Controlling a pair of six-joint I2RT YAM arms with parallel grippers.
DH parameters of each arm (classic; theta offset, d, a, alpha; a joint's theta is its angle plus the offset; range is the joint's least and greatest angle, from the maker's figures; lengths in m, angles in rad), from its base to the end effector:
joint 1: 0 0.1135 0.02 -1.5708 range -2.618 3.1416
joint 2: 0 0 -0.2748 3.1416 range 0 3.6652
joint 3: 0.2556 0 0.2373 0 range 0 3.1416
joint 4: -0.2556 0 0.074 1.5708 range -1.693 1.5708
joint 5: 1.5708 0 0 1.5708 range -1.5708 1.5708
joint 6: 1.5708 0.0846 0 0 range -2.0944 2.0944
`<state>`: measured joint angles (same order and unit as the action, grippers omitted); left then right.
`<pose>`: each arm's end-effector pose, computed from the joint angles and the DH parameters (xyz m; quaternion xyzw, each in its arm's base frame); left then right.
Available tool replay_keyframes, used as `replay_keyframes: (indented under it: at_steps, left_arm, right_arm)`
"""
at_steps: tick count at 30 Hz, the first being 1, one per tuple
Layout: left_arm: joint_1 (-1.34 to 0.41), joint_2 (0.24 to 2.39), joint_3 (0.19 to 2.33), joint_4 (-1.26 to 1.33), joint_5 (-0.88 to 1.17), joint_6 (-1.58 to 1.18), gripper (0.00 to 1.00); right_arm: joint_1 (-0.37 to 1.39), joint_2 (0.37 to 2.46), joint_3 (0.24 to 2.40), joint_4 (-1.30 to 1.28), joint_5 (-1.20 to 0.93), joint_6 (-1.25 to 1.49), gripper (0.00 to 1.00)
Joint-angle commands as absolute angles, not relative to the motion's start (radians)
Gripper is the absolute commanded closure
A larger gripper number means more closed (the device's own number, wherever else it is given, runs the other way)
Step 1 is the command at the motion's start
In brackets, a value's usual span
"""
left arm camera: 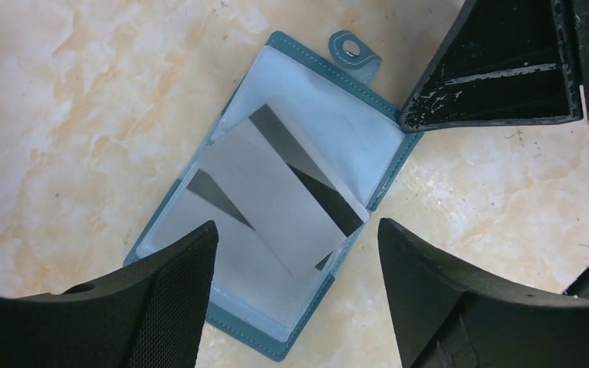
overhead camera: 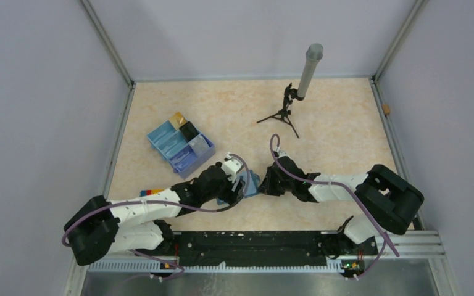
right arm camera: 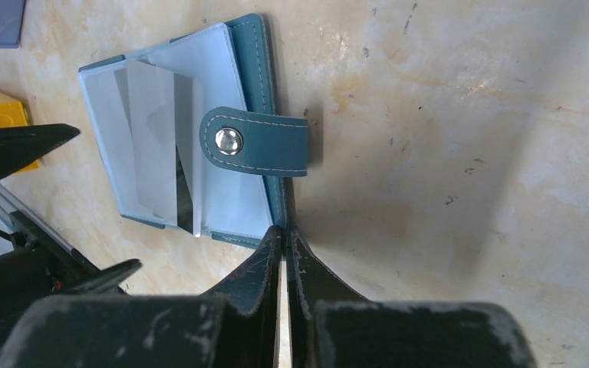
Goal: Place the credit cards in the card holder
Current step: Insert the credit card into the card holder.
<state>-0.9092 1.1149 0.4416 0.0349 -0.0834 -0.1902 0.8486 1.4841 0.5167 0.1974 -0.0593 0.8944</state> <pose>0.1549 -0.1874 0.1696 0.2965 0.8420 -0.2029 0.4024 0.1877 0.2206 0.1220 0.0095 0.9205 0.3157 0.2299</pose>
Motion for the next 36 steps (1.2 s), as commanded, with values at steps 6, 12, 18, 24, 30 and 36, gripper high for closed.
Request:
replay_keyframes:
  at_steps: [6, 12, 18, 24, 30, 36]
  left_arm:
    - [-0.996, 1.261, 0.488, 0.114, -0.211, -0.119, 0.23]
    - [-1.007, 1.295, 0.504, 0.088, -0.252, -0.131, 0.22]
    - [-1.020, 1.334, 0.530, 0.063, -0.305, -0.148, 0.22]
    - [-1.027, 1.341, 0.532, 0.058, -0.366, -0.181, 0.22]
    - [-1.028, 1.347, 0.533, 0.069, -0.395, -0.265, 0.24]
    - [-1.027, 1.364, 0.528, 0.103, -0.381, -0.312, 0.25]
  right_arm:
    - [0.849, 1.485, 0.473, 0.181, -0.042, 0.901, 1.00]
    - [0.850, 1.482, 0.466, 0.194, -0.045, 0.906, 1.00]
    - [0.850, 1.486, 0.461, 0.202, -0.046, 0.907, 1.00]
    - [0.849, 1.486, 0.457, 0.211, -0.050, 0.911, 1.00]
    - [0.850, 1.492, 0.458, 0.218, -0.053, 0.910, 1.00]
    - [0.850, 1.500, 0.458, 0.217, -0.055, 0.908, 1.00]
